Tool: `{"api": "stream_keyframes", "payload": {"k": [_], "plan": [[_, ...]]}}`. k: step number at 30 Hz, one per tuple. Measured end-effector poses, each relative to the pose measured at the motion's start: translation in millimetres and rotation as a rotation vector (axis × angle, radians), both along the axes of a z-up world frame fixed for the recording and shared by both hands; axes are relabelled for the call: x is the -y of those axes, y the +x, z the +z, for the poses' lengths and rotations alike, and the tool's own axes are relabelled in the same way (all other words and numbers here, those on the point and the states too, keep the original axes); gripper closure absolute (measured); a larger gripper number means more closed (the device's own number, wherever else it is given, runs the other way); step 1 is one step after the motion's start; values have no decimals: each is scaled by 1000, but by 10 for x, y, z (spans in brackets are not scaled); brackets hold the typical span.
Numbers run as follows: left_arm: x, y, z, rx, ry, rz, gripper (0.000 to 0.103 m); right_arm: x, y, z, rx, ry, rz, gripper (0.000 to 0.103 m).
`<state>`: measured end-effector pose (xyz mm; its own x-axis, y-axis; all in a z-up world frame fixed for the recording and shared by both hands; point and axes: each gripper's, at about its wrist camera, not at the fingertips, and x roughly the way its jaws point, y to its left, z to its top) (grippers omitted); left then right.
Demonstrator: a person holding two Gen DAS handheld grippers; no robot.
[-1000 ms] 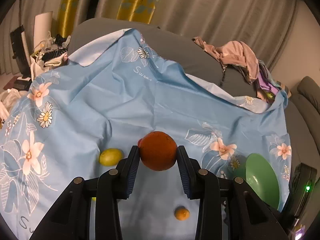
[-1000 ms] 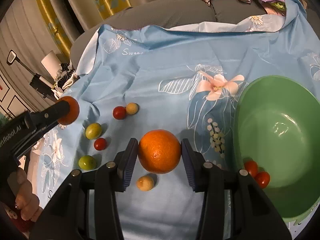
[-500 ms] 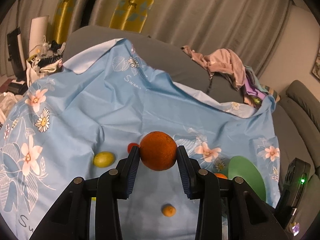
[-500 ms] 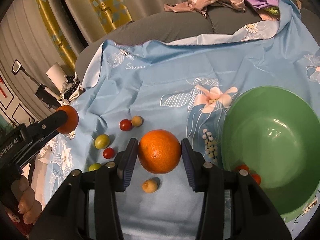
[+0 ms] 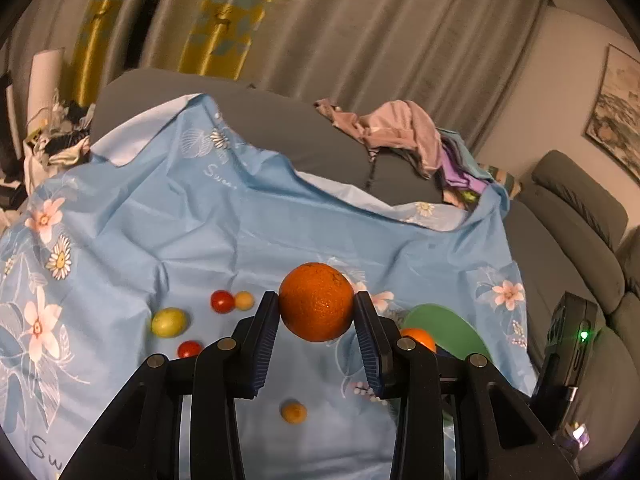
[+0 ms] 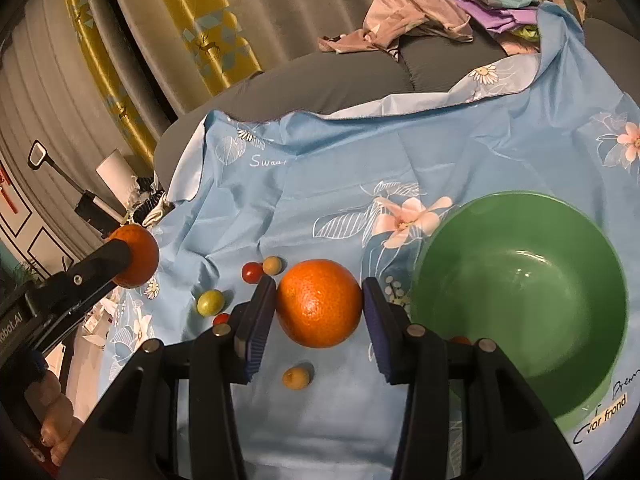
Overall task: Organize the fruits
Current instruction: 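Lift the large orange with the right gripper and carry it over the bowl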
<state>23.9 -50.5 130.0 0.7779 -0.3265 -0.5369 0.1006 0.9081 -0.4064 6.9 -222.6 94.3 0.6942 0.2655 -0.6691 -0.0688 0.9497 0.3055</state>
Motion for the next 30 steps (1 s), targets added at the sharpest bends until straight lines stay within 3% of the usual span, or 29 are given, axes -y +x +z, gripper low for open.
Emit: {"api": "stream_keyframes", "payload": {"k": [10,19,30], "plan": [[246,-29,0,15,40,-64,65,258,-46,44,15,17,-69,58],[490,-32,-20,17,31,-140,65,428,-108,106,44,12,-117,58],[912,3,-91,17,87,-224,65,647,-232,126,61,-2,-173,58]]}}
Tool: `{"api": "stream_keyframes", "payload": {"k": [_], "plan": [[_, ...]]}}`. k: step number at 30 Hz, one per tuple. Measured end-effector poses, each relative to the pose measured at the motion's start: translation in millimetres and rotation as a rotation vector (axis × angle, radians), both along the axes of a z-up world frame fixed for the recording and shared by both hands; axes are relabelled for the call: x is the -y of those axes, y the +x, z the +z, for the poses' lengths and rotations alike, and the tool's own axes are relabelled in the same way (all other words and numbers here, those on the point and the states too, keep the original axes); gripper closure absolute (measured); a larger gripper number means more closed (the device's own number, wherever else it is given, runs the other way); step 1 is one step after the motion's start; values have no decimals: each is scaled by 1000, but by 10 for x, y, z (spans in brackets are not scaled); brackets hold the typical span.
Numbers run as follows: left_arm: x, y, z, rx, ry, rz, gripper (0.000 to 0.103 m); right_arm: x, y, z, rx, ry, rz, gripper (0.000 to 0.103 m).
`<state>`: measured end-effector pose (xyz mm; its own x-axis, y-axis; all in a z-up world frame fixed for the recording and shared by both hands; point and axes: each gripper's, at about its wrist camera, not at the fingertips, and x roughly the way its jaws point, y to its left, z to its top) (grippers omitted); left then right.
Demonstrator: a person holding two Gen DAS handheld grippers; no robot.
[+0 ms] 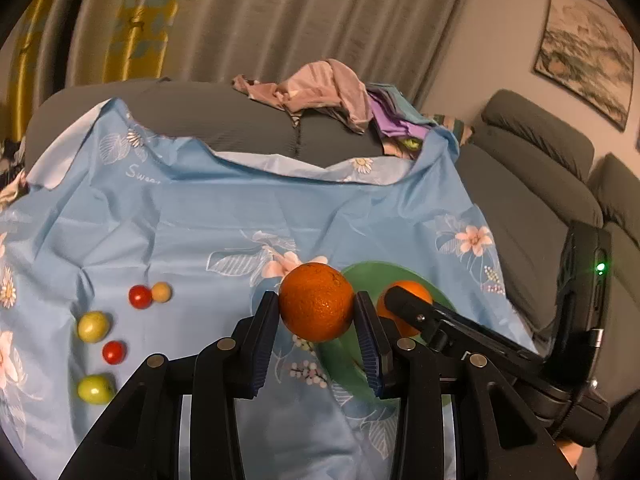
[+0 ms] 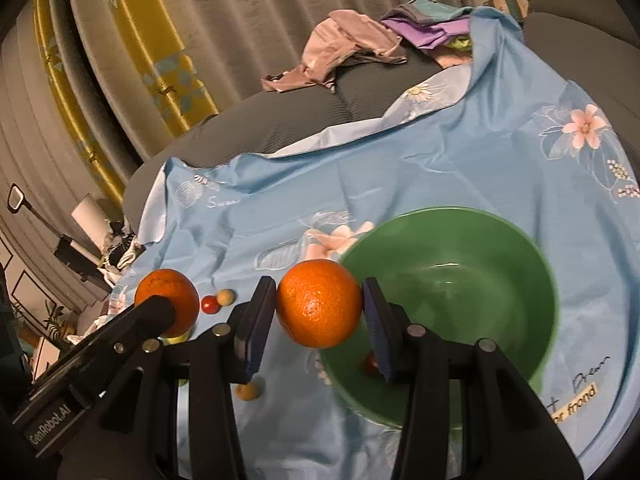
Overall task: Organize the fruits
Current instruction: 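Lift the large orange with the right gripper and carry it over the bowl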
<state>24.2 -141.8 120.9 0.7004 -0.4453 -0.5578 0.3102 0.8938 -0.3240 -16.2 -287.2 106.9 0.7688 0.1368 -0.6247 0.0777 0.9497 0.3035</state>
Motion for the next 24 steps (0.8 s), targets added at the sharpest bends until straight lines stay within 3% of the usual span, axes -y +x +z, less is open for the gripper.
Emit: {"api": "stream_keyframes", "payload": {"k": [24], "plan": [[606,96,-415,-81,27,-133,65,527,-93,-220,-70,45,-150,58]]}}
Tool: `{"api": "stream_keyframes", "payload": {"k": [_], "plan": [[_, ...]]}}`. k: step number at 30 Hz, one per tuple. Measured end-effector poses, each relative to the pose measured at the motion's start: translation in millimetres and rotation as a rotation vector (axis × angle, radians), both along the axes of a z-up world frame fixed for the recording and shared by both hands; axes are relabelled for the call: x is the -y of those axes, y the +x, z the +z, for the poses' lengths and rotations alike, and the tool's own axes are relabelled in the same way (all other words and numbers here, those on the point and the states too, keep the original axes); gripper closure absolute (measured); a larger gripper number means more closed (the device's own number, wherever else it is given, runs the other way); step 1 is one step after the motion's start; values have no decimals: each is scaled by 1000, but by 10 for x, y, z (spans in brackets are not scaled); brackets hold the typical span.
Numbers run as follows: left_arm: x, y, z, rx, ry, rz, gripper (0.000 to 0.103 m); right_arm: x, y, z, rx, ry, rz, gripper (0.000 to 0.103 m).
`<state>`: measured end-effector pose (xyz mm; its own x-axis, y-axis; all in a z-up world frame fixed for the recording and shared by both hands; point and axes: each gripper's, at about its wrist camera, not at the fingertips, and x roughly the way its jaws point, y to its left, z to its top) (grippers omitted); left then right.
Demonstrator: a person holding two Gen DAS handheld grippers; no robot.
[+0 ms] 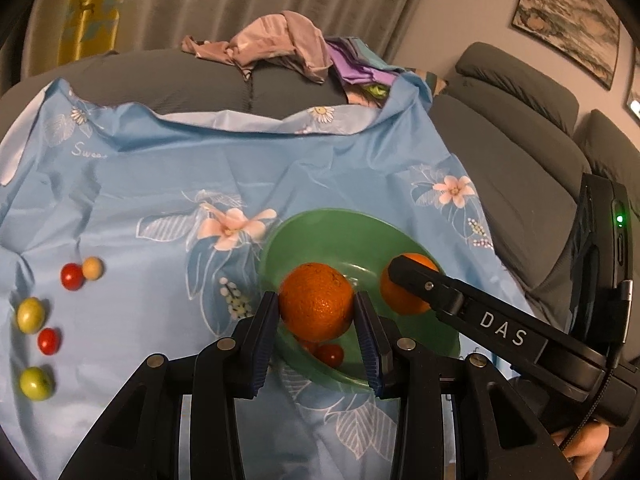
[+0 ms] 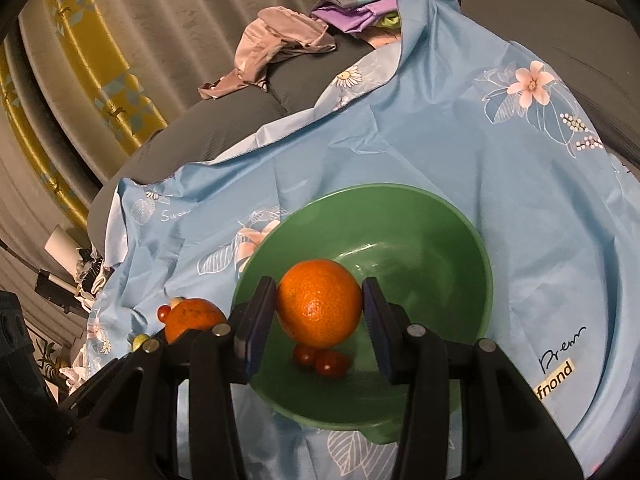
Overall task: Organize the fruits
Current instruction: 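Lift the large orange with the right gripper and carry it over the bowl, then lower the large orange into the green bowl with the right gripper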
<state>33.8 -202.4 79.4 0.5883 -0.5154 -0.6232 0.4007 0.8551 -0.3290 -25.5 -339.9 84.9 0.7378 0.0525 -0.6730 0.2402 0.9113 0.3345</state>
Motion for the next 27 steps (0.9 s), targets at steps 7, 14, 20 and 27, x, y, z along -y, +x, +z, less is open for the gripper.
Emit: {"api": "stream_keyframes", "payload": {"k": [7,14,20,27], "plan": [[58,30,-75,-15,11,-15,65,50,16,-36,-16,7,-9,58],[67,75,-142,-38,9,-16,65,53,49,-67,-33,6,-8,58],[113,73,-198,-57,7,-31,65,65,75,-97,-48,-1,-11,58],[163,50,-220,-61,15,-46,65,54,98,-124,-62,-9,-8,58]]}}
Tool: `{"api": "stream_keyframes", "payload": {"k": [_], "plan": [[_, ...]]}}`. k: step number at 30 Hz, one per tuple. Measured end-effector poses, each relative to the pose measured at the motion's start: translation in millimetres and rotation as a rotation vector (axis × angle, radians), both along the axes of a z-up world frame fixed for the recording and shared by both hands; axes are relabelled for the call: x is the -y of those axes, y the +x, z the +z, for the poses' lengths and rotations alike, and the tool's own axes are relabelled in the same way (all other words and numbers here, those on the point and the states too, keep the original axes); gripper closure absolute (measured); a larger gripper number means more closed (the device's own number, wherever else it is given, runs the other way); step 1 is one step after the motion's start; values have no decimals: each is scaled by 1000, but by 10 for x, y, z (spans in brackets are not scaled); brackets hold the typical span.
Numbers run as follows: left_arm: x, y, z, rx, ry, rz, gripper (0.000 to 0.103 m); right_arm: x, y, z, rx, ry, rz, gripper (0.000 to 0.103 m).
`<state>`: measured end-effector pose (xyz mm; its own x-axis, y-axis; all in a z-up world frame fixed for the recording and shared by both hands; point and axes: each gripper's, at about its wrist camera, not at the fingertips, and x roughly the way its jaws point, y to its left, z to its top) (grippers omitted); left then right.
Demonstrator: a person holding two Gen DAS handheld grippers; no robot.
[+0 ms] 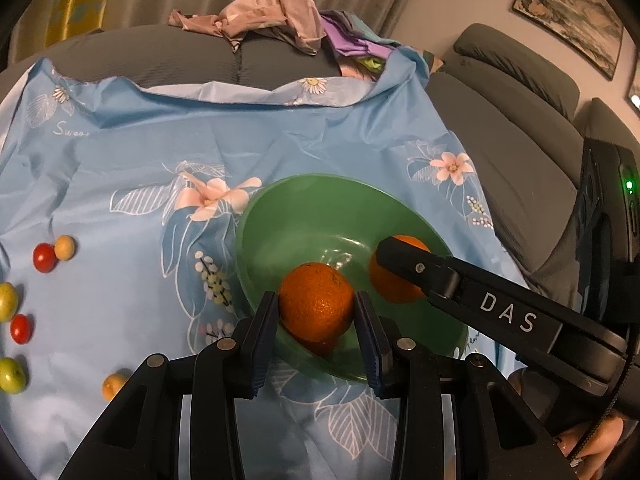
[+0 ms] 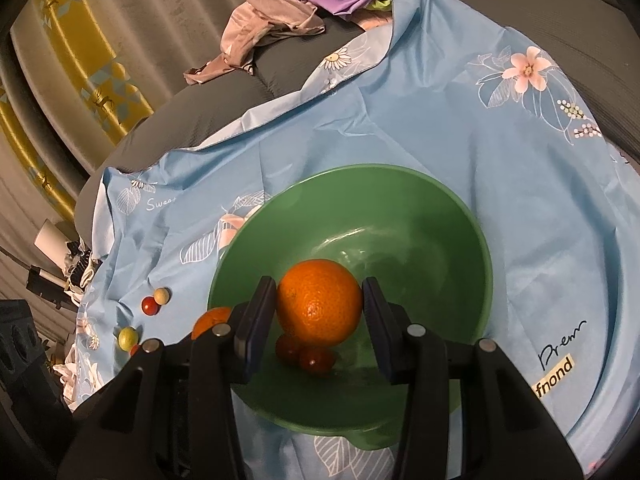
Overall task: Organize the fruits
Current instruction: 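Lower the large orange into the green bowl with the right gripper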
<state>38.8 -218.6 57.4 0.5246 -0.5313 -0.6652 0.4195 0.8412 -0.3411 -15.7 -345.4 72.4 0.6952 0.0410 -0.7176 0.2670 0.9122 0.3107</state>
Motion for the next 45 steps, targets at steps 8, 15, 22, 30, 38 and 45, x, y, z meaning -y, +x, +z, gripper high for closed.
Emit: {"api": "stream_keyframes", "payload": {"k": [8,15,22,30,38,45], "plan": [[42,11,-16,0,-9,-16,65,17,14,-42,-20,-7,-9,58],[122,39,-34,1,-3,-42,65,57,19,-65,-31,-13,-25,58],[197,78,-68,-5,0,-58,65,90,31,-82,-38,-11,-34,57],[275,67,-109,-8,16,-77,65,139,41,-113,-48,-1,-39,57],[288,51,-136,-10,28,-84,65,176,60,-152,-60,4,-41,57],[300,51,-147,-13,35,-90,65,192,78,-171,-70,-5,-46,57]]}}
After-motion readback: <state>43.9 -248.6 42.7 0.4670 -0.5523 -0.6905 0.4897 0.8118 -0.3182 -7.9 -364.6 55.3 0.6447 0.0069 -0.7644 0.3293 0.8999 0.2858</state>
